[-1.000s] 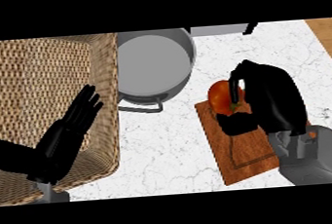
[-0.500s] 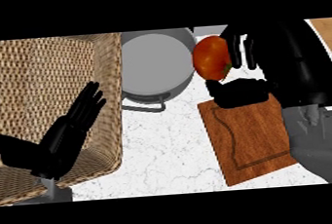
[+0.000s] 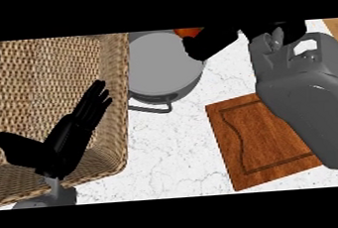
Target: Pick the tomato from the cutting board and place it in the pot
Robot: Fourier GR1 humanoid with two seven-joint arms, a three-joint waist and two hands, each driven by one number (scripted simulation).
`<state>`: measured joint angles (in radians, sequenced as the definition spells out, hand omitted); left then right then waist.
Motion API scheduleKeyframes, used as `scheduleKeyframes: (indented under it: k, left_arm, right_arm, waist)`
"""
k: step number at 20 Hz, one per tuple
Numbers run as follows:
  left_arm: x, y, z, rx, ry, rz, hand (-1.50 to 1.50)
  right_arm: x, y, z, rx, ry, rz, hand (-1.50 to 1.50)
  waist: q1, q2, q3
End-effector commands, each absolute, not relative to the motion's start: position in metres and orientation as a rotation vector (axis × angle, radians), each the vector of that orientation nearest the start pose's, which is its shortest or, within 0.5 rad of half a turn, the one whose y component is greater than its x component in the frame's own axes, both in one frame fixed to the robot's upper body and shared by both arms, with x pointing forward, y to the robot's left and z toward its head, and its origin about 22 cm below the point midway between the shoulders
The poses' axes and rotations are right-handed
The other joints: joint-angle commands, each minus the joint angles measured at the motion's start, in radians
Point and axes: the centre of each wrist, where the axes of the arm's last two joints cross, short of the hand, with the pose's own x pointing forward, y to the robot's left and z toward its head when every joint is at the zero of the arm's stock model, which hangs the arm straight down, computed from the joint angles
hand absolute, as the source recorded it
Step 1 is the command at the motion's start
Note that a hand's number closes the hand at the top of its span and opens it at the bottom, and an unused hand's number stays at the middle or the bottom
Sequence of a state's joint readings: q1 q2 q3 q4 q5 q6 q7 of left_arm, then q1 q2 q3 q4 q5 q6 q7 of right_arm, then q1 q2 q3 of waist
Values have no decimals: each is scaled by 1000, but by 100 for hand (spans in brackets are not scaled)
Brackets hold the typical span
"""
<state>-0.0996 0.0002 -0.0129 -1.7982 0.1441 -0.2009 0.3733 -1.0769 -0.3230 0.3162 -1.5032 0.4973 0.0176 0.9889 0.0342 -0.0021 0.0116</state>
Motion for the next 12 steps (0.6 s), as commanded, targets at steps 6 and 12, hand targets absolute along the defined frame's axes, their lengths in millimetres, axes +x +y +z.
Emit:
scheduleKeyframes:
  k: [6,12]
  left_arm:
    - [245,213,35,-315,-1317,-187,0]
    - [252,199,41,-315,-1346,-216,0]
  right_arm:
    - [388,-64,279,-803,-1583,693,150]
    - [420,-50,252,-797,-1576,693,150]
  waist:
    - [15,20,-14]
    - [31,33,-14]
